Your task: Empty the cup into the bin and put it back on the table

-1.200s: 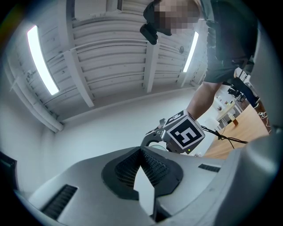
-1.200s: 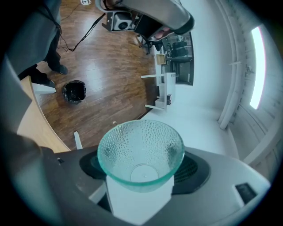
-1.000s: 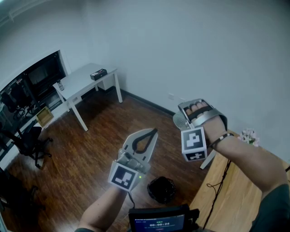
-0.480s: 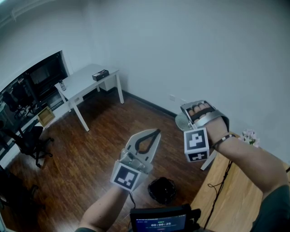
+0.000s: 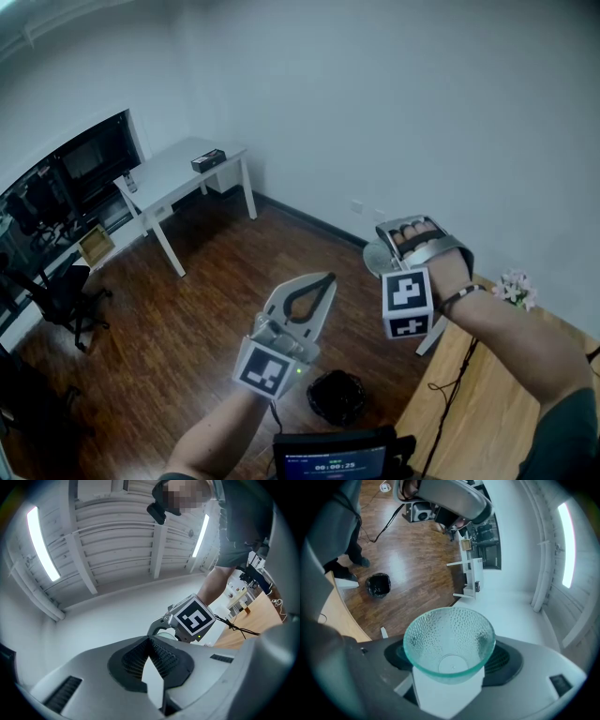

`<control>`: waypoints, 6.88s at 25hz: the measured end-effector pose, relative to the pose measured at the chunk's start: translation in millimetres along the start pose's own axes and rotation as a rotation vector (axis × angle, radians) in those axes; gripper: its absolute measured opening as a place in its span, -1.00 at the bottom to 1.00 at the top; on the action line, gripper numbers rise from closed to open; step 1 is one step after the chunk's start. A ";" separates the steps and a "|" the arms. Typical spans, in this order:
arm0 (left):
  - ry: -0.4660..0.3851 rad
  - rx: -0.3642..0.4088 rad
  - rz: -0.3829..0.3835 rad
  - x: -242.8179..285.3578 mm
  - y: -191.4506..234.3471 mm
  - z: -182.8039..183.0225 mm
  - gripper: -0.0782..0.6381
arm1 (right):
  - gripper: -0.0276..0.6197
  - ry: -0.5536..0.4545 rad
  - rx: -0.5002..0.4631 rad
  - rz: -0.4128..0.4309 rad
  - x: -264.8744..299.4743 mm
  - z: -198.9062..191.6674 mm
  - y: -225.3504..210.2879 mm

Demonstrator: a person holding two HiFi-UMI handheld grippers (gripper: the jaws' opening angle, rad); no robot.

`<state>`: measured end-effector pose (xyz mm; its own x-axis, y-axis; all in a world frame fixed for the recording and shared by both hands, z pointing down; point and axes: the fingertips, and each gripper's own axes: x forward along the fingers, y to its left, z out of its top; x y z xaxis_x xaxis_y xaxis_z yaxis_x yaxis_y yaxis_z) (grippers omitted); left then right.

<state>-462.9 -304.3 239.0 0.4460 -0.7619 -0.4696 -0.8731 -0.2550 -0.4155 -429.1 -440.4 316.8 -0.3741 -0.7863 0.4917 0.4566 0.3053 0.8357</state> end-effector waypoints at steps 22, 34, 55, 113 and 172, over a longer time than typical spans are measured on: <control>-0.018 -0.053 -0.039 4.9 -17.5 -0.7 -0.80 | 0.31 -0.146 0.498 0.175 -4.5 -10.9 28.2; -0.023 -0.108 -0.078 2.6 -19.6 -4.5 -0.80 | 0.31 -0.319 1.001 0.196 -29.2 -20.6 44.7; -0.077 -0.241 -0.185 4.1 -50.9 1.6 -0.80 | 0.31 -0.369 1.419 -0.003 -108.4 -52.5 81.8; 0.040 -0.665 -0.681 177.7 -575.5 125.7 -0.80 | 0.31 0.101 1.810 -0.283 -451.5 -386.7 392.6; 0.861 -0.651 -0.450 204.3 -842.0 -169.1 -0.80 | 0.31 0.112 1.956 0.183 -245.2 -514.4 717.3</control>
<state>330.1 -345.9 624.7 0.6782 -0.6133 0.4049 -0.7177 -0.6713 0.1853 405.4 -304.8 669.8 -0.3538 -0.6825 0.6395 -0.9178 0.3850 -0.0969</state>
